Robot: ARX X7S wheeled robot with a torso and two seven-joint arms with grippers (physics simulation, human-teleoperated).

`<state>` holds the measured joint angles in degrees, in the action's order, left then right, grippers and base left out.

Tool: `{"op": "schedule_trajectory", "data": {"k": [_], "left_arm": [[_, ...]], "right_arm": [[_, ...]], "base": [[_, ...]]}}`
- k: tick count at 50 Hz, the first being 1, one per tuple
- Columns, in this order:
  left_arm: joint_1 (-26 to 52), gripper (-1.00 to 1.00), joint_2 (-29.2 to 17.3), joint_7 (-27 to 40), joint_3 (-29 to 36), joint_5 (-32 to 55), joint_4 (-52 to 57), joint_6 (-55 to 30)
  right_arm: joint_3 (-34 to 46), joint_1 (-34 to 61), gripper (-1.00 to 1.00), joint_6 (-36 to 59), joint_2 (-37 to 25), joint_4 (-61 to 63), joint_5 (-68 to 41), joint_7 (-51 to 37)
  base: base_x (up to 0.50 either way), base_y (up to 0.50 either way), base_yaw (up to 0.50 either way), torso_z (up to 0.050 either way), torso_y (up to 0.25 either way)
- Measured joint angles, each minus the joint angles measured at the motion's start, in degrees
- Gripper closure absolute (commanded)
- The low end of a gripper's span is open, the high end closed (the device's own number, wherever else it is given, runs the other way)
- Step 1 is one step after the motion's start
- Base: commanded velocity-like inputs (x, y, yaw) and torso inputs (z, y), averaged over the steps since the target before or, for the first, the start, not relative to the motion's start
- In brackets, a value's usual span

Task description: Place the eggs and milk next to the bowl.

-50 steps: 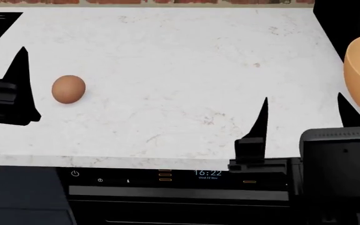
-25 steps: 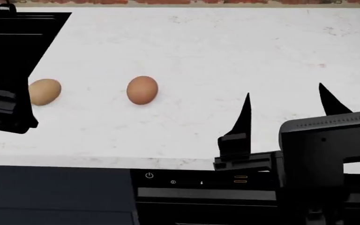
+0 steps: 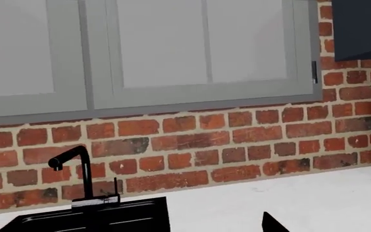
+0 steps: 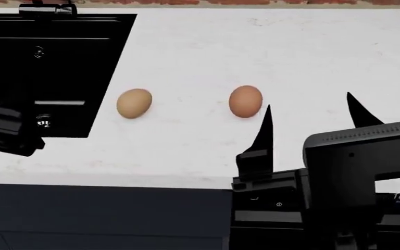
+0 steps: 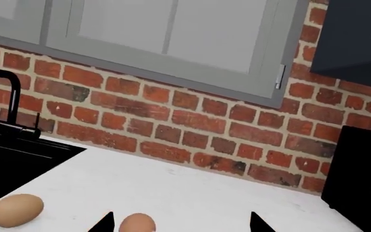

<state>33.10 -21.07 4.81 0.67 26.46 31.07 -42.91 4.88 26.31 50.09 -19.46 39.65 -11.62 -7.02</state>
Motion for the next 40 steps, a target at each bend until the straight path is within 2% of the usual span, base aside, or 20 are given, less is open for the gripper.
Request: {"op": "schedule_trajectory", "data": {"k": [3, 9, 40], "left_arm": [[-0.2, -1.00, 0.0, -0.1, 0.1, 0.0, -0.1, 0.2], [-0.5, -1.00, 0.0, 0.0, 0.1, 0.1, -0.3, 0.4], [-0.4, -1.00, 0.2, 0.3, 1.6, 0.8, -0.5, 0.3]], "right_arm": [[0.0, -0.1, -1.00, 0.1, 0.0, 0.1, -0.1, 0.0], [-0.4, -0.3, -1.00, -0.2, 0.2, 0.1, -0.6, -0.2], [-1.2, -0.6, -1.00, 0.1, 0.0, 0.6, -1.7, -0.6]], "base": [[0.00, 0.50, 0.00, 0.000, 0.000], [0.00, 0.00, 0.00, 0.000, 0.000], [0.48, 0.00, 0.00, 0.000, 0.000]]}}
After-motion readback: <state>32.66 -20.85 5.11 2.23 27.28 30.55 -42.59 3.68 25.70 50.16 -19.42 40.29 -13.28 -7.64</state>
